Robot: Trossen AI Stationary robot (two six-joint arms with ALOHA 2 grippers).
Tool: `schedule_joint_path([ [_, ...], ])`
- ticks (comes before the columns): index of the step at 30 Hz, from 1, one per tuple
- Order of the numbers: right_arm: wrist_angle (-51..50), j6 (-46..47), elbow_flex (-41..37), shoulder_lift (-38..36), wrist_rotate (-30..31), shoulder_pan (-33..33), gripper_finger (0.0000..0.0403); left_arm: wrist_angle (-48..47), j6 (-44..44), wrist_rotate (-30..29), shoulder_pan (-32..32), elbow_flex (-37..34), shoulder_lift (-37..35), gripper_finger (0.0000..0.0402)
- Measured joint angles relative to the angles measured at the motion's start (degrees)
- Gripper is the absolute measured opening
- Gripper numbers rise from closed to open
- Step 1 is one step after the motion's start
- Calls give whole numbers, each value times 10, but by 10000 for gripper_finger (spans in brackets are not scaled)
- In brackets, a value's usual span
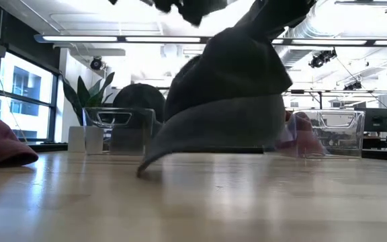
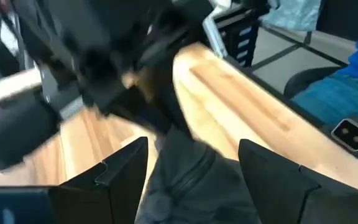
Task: Pick & Place hat
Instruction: Put the black cap into the left transparent bin
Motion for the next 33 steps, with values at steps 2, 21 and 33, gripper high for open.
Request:
schedule_joint_path([
  [2,0,-1,0,0,0,0,6,14,-12,-6,0,0,19,244],
  [21,-2,-11,0,-34,15,18,4,18,-30,71,0,0,91,185],
  [33,-5,-14,0,-41,28,38,12,-81,-31,94,0,85,91,8],
])
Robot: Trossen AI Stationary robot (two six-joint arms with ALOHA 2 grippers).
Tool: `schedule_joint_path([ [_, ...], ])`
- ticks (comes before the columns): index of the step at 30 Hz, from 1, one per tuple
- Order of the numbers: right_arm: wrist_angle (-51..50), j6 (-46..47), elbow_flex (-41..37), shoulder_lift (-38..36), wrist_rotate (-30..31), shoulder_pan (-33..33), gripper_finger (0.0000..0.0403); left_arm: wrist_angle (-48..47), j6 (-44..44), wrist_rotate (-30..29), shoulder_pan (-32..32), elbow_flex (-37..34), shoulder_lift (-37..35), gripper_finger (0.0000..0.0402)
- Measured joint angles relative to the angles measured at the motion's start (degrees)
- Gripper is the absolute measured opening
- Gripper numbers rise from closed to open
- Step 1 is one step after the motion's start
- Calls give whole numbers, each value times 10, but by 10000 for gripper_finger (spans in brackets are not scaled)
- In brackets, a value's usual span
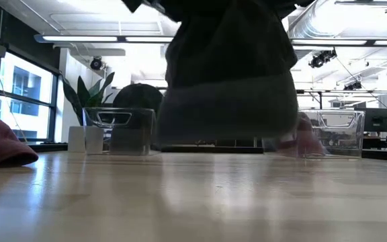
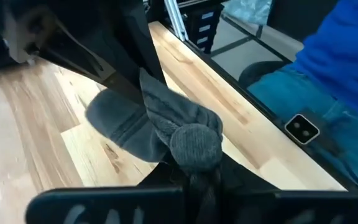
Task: Pick & Place hat
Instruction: Put the black cap into the left transparent bin
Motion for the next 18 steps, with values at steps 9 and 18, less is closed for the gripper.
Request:
schedule_joint_path([
  [9,-57,75,1,-4,31,5,71,-112,47,-14,0,47,-23,5],
  [18,-109,158,0,2,190,75,127,-242,59,-192,-20,46,-108,2],
])
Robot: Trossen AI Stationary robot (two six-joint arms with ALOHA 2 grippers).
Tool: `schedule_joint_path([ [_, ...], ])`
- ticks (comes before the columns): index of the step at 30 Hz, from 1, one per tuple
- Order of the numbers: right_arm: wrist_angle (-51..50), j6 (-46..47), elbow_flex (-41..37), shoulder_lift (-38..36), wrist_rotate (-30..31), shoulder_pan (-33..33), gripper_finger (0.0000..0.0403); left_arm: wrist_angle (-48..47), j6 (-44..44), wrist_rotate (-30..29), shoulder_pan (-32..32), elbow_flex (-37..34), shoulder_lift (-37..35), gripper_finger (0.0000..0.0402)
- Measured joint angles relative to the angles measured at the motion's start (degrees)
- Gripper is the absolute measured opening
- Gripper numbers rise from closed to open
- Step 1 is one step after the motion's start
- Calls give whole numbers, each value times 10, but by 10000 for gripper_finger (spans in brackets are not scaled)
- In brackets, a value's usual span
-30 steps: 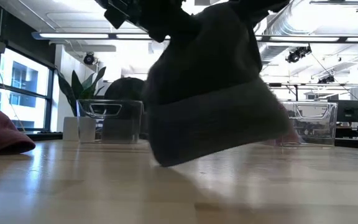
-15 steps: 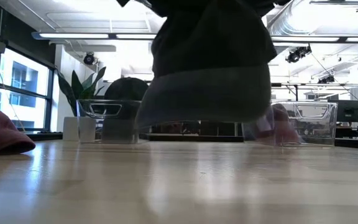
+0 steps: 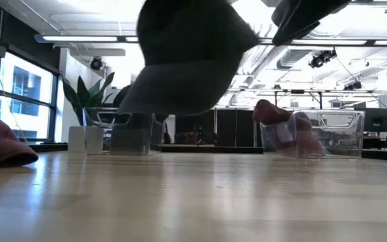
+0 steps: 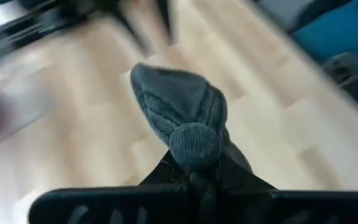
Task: Pick & Place hat
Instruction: Put the black cap into the left transparent bin
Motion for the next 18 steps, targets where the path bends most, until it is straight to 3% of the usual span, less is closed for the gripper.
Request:
schedule_joint_path([
  [7,19,41,0,1,198,59,128,-76,14,-191,16,0,-76,1],
  [10,48,37,0,7,262,73,128,-85,26,-239,48,0,-110,1],
  [18,83,4,0,24,285,77,128,-76,125,-204,229,-1,-175,0],
])
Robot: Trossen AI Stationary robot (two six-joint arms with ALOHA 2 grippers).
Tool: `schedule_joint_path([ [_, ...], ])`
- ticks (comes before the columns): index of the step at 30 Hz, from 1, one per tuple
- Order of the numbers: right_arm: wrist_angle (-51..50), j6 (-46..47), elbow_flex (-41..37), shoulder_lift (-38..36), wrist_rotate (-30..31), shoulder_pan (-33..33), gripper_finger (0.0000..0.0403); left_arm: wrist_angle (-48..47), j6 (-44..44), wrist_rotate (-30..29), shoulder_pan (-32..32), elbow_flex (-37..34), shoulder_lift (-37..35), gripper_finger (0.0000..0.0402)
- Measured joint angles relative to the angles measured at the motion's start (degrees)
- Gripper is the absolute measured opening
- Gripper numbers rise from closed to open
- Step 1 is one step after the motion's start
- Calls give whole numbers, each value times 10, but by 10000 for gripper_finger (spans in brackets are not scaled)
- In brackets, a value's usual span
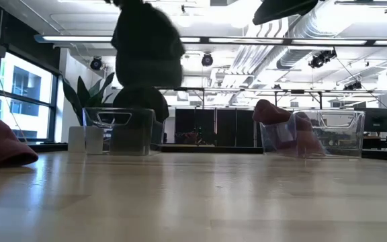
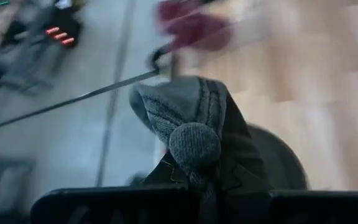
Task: Pick & Place hat
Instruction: Put the black cap into the left transparent bin
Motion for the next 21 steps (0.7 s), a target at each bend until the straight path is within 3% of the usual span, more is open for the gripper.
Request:
schedule_joint_path([
  [5,2,-2,0,0,3,0,128,13,23,73,128,-13,0,0],
  [10,5,0,0,0,0,0,128,57,44,166,210,-94,1,0],
  [14,5,-2,0,0,0,0,128,112,43,205,234,-170,1,0],
  [21,18,-8,0,0,0,-3,128,205,94,184,236,-276,1,1],
])
